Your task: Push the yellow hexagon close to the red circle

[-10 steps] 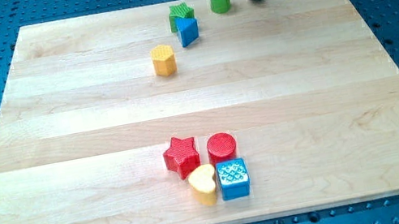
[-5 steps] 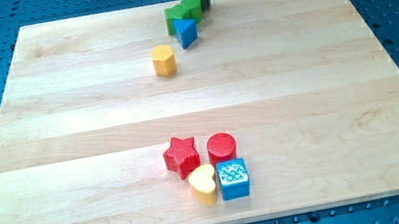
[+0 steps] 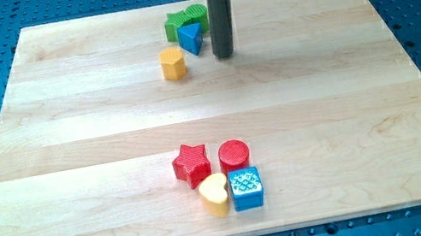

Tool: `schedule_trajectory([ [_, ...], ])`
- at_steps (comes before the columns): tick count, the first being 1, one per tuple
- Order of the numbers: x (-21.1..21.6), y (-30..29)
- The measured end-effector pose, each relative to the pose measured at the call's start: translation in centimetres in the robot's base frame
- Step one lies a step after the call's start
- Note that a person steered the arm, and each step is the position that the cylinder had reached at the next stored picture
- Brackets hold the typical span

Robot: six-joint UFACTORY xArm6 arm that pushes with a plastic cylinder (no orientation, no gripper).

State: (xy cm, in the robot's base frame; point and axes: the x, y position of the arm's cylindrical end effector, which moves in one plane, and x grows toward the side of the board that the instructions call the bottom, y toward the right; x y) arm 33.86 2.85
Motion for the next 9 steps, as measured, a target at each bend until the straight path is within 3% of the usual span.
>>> schedule_trajectory([
  [3,-2.9,-4.6],
  [4,0.3,-8.2],
  [5,3.5,-7.1],
  [6,8.0,-2.3],
  [7,6.9,-3.4],
  [8,4.8,-9.7],
  [9,8.3,-11.7],
])
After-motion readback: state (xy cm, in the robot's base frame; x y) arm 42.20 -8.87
